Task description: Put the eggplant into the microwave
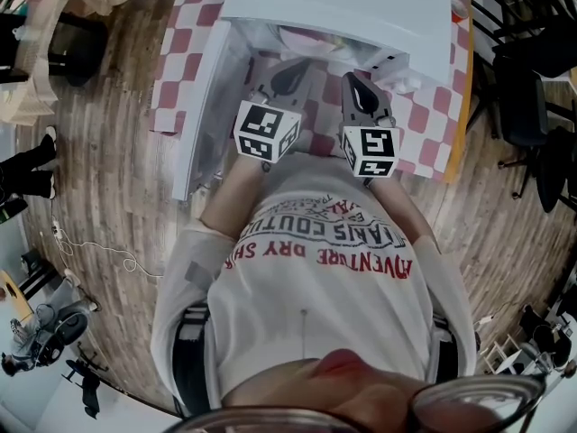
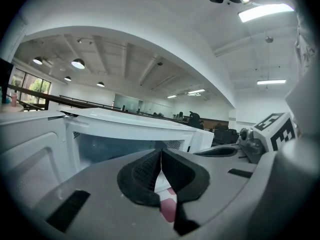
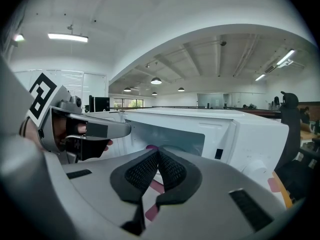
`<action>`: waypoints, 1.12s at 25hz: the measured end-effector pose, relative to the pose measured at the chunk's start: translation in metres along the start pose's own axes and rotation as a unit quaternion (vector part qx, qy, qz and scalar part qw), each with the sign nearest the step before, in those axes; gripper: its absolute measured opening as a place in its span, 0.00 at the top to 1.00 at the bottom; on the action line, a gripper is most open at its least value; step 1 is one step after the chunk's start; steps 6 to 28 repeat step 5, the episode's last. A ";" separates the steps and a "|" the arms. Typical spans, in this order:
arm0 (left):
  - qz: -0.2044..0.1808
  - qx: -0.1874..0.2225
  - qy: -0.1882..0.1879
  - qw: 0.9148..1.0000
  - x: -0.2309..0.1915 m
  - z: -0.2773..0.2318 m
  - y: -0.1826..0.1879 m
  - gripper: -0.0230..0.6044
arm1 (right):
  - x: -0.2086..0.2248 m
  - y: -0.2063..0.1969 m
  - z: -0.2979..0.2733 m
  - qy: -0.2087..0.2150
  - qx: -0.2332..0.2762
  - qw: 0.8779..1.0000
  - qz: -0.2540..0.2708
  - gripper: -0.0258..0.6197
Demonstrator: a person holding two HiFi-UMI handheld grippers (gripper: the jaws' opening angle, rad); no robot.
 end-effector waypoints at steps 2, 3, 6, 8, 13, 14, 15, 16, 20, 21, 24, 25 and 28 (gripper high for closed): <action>-0.009 -0.002 0.000 1.000 0.003 0.000 -0.001 0.92 | 0.000 0.001 0.001 0.000 0.000 1.000 0.003 0.92; -0.011 -0.003 -0.001 1.000 0.004 0.000 -0.001 0.92 | 0.000 0.001 0.002 0.000 -0.001 1.000 0.004 0.92; -0.012 -0.003 -0.001 1.000 0.007 0.000 -0.001 0.92 | 0.000 0.001 0.003 0.000 -0.001 1.000 0.005 0.92; -0.012 -0.003 -0.001 1.000 0.007 0.000 -0.001 0.92 | 0.000 0.001 0.003 0.000 -0.001 1.000 0.005 0.92; -0.012 -0.003 -0.001 1.000 0.007 0.000 -0.001 0.92 | 0.000 0.001 0.003 0.000 -0.001 1.000 0.005 0.92; -0.012 -0.003 -0.001 1.000 0.007 0.000 -0.001 0.92 | 0.000 0.001 0.003 0.000 -0.001 1.000 0.005 0.92; -0.012 -0.003 -0.001 1.000 0.007 0.000 -0.001 0.92 | 0.000 0.001 0.003 0.000 -0.001 1.000 0.005 0.92; -0.012 -0.003 -0.001 1.000 0.007 0.000 -0.001 0.92 | 0.000 0.001 0.003 0.000 -0.001 1.000 0.005 0.92; -0.012 -0.003 -0.001 1.000 0.007 0.000 -0.001 0.92 | 0.000 0.001 0.003 0.000 -0.001 1.000 0.005 0.92; -0.012 -0.003 -0.001 1.000 0.007 0.000 -0.001 0.92 | 0.000 0.001 0.003 0.000 -0.001 1.000 0.005 0.92; -0.012 -0.003 -0.001 1.000 0.007 0.000 -0.001 0.92 | 0.000 0.001 0.003 0.000 -0.001 1.000 0.005 0.92; -0.012 -0.003 -0.001 1.000 0.007 0.000 -0.001 0.92 | 0.000 0.001 0.003 0.000 -0.001 1.000 0.005 0.92; -0.012 -0.003 -0.001 1.000 0.007 0.000 -0.001 0.92 | 0.000 0.001 0.003 0.000 -0.001 1.000 0.005 0.92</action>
Point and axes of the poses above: the fingertips, and each gripper's own axes: z backward along the fingers, x to its right, y out of its top, the point moved 4 cm from there along z, backward along the fingers, and after that the axes turned 11 degrees about y, right-handed, at the moved point
